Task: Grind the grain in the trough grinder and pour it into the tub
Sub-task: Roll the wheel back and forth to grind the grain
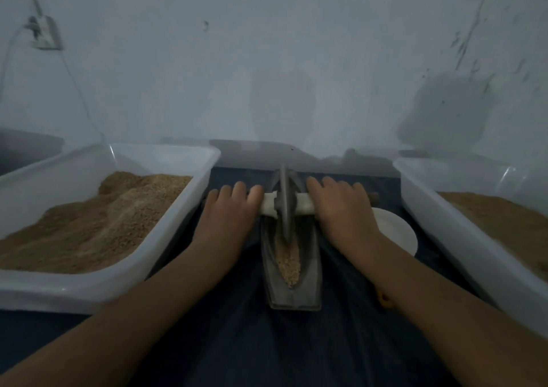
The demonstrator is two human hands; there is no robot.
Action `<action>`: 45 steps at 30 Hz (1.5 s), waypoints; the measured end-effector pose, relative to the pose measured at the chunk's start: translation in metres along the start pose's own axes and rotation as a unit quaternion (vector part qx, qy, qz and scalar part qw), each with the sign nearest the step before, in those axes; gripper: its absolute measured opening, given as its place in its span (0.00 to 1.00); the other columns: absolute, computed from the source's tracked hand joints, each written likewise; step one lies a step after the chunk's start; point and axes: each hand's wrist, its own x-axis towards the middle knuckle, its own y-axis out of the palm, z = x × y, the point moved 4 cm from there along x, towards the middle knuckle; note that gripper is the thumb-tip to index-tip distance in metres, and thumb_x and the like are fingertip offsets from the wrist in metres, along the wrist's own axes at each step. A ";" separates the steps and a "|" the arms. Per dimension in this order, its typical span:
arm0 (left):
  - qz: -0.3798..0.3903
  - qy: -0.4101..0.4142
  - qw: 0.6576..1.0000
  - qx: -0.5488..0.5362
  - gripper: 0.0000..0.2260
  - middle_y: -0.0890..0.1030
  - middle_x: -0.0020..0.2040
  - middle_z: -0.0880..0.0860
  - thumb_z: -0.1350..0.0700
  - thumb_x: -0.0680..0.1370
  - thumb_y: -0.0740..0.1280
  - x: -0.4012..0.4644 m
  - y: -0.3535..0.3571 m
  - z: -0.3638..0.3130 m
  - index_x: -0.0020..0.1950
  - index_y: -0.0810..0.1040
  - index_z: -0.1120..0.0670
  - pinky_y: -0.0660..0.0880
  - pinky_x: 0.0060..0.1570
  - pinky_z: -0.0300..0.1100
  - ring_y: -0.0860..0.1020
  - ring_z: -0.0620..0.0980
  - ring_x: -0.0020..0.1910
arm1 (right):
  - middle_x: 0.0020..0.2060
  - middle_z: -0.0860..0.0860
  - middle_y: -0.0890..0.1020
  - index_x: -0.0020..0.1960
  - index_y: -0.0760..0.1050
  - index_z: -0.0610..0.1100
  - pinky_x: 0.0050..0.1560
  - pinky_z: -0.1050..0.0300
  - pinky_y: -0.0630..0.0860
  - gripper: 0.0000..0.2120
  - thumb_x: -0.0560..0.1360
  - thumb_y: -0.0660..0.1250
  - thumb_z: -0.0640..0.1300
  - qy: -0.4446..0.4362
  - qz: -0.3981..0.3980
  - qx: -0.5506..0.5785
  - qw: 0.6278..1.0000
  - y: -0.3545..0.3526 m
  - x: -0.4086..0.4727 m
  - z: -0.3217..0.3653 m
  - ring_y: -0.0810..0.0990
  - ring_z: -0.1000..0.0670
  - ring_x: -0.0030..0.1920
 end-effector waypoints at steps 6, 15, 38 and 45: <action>-0.120 0.082 0.989 0.036 0.16 0.74 0.49 0.58 0.65 0.72 0.65 -0.041 -0.021 -0.001 0.59 0.71 0.58 0.69 0.44 0.55 0.73 0.60 0.43 | 0.44 0.48 0.76 0.61 0.68 0.48 0.44 0.49 0.71 0.21 0.73 0.73 0.45 -0.031 -0.030 0.019 0.999 -0.017 -0.058 -0.001 0.75 0.45 0.42; 0.013 -0.013 0.999 -0.029 0.20 0.75 0.60 0.54 0.60 0.77 0.69 0.034 0.005 0.005 0.64 0.65 0.52 0.74 0.58 0.54 0.76 0.59 0.59 | 0.51 0.47 0.82 0.58 0.71 0.49 0.45 0.50 0.66 0.10 0.78 0.67 0.47 0.046 0.065 0.040 0.996 0.014 0.031 -0.006 0.82 0.41 0.51; -0.018 -0.037 0.999 0.012 0.19 0.75 0.55 0.55 0.56 0.76 0.71 0.034 0.001 -0.009 0.61 0.64 0.52 0.73 0.57 0.51 0.76 0.58 0.55 | 0.54 0.47 0.81 0.61 0.68 0.48 0.46 0.49 0.69 0.17 0.76 0.69 0.47 0.032 0.123 0.059 0.990 0.025 0.029 -0.015 0.81 0.41 0.54; -0.029 -0.013 0.999 -0.028 0.20 0.74 0.57 0.54 0.58 0.75 0.69 0.020 0.005 -0.003 0.63 0.65 0.51 0.70 0.58 0.50 0.75 0.57 0.56 | 0.50 0.48 0.80 0.62 0.68 0.48 0.43 0.50 0.65 0.16 0.77 0.68 0.46 0.012 0.033 0.017 0.999 0.016 0.012 -0.008 0.81 0.42 0.49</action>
